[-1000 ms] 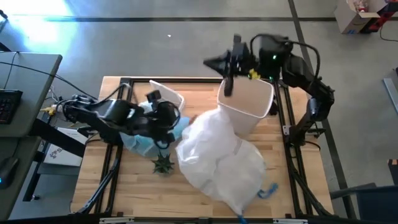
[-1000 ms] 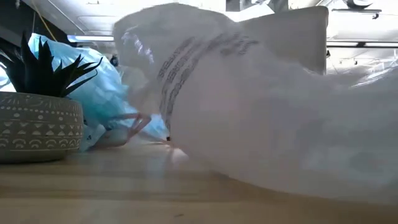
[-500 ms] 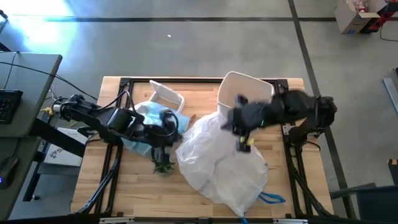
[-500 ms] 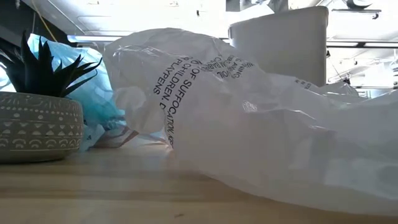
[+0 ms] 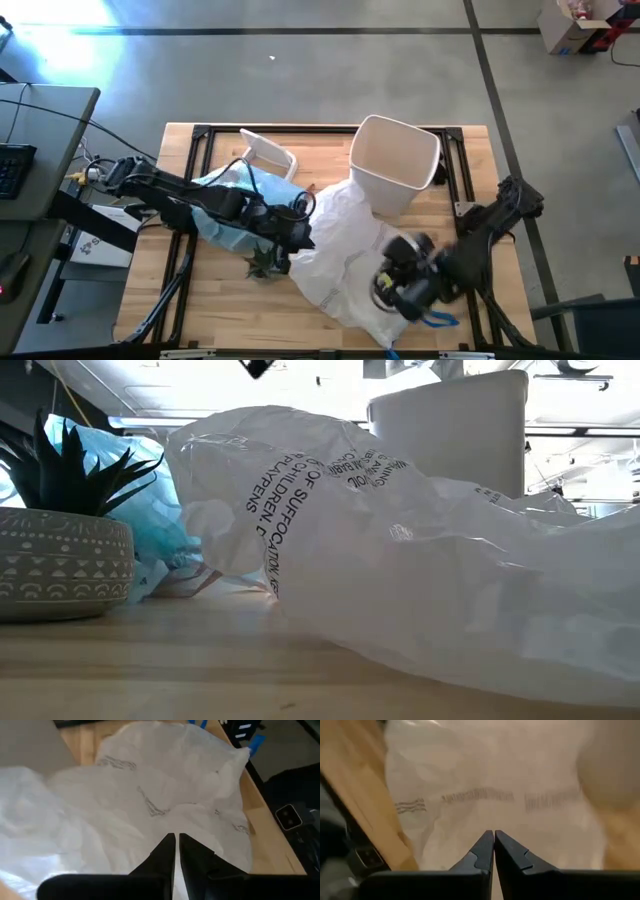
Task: Place trash/remove bag and relplace
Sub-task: Insert the new trash bag into the trash bin
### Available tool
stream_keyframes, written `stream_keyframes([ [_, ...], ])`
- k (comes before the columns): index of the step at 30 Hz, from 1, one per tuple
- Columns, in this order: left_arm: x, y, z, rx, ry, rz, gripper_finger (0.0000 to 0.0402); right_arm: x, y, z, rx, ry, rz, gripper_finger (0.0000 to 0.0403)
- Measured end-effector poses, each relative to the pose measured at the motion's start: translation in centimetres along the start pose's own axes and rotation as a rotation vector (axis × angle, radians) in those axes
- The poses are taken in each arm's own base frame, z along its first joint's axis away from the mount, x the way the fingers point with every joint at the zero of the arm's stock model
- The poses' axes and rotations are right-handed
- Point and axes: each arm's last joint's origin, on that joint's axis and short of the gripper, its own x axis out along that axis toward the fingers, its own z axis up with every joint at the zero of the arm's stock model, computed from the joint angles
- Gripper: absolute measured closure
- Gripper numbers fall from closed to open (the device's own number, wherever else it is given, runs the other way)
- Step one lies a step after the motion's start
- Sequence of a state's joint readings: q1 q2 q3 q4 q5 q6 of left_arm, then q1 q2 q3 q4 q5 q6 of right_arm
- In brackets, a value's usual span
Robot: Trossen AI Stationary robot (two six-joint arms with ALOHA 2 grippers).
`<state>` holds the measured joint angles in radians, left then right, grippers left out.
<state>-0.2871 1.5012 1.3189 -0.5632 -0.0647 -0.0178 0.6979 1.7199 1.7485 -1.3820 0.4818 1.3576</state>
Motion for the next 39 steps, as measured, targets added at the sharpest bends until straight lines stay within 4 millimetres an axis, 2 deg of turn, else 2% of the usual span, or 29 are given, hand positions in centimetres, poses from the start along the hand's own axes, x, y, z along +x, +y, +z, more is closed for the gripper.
stream_keyframes([
  [7, 3.1, 0.2, -2.0, -0.029, 0.022, -0.027, 0.0394, 0.7, -0.6, -9.2, 0.443, -0.028, -0.041, 0.0397],
  [9, 3.5, 0.2, -2.2, -0.034, 0.028, -0.027, 0.0394, 0.9, -1.0, -11.5, 0.484, 0.044, -0.065, 0.0385],
  [11, 3.9, 0.2, -2.3, -0.036, 0.032, -0.026, 0.0394, 1.7, -0.9, -12.8, 0.504, 0.149, -0.065, 0.0366],
  [15, 3.9, 0.0, -2.1, -0.032, 0.006, -0.034, 0.0394, 3.7, -0.6, -13.5, 0.540, 0.156, -0.020, 0.0308],
  [20, 3.8, 0.0, -1.8, -0.030, -0.021, -0.037, 0.0394, 5.0, -0.3, -14.0, 0.554, 0.109, -0.004, 0.0223],
  [23, 3.8, 0.0, -1.9, -0.026, -0.015, -0.037, 0.0394, 5.9, 0.0, -14.8, 0.538, 0.110, -0.037, 0.0192],
  [25, 3.8, 0.1, -1.9, -0.016, -0.017, -0.037, 0.0394, 6.2, 0.1, -15.4, 0.519, 0.090, -0.044, 0.0185],
  [28, 3.8, 0.1, -1.8, -0.015, -0.020, -0.037, 0.0394, 6.9, 0.7, -16.2, 0.508, -0.035, 0.025, 0.0183],
  [32, 3.8, 0.3, -1.6, -0.019, -0.038, -0.035, 0.0394, 7.5, 1.5, -15.5, 0.544, -0.239, 0.140, 0.0183],
  [35, 3.8, 0.5, -1.6, -0.023, -0.041, -0.030, 0.0394, 7.8, 1.6, -15.4, 0.522, -0.169, 0.103, 0.0187],
  [39, 3.9, 0.7, -1.5, -0.027, -0.053, -0.067, 0.0394, 7.1, 1.7, -16.4, 0.500, -0.075, 0.092, 0.0201],
])
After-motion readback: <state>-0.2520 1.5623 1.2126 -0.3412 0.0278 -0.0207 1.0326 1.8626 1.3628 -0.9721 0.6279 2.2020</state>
